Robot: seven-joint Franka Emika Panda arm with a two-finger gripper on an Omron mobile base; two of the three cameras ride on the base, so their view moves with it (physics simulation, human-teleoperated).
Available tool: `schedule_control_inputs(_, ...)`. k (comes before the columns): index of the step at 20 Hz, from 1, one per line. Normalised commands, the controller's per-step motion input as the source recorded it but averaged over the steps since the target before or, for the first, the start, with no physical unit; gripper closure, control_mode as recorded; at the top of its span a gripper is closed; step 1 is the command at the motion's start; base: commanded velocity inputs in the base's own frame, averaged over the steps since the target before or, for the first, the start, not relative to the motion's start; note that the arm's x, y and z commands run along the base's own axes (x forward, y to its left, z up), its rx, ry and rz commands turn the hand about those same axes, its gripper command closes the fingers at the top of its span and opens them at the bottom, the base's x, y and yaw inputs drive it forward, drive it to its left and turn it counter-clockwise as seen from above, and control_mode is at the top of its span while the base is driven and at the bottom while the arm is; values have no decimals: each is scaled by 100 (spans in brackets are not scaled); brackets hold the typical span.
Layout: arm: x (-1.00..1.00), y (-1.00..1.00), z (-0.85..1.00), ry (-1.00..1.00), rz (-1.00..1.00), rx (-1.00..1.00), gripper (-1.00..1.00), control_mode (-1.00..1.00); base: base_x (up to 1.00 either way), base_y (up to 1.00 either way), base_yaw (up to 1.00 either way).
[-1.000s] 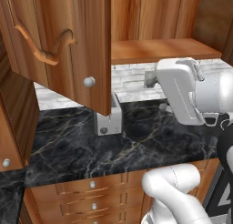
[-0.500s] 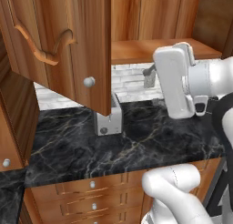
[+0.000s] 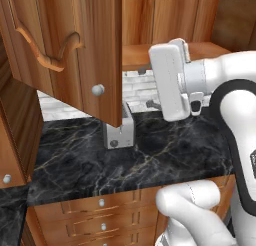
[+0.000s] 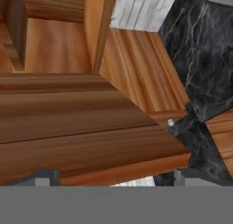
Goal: Open the cabinet, pick the kettle from the cabinet, and place it in the sink.
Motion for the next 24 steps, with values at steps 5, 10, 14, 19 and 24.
schedule_control_inputs(5,33,35,0,0,12,11,-100,-100,0,0,0)
schedule_control_inputs(10,29,33,0,0,16,10,-100,-100,0,0,0)
schedule_control_inputs(14,27,35,-1,0,18,5,-100,-100,0,0,0)
schedule_control_inputs(19,13,43,-1,0,21,0,-100,-100,0,0,0)
schedule_control_inputs(24,0,43,-2,5,24,0,-100,-100,0,0,0)
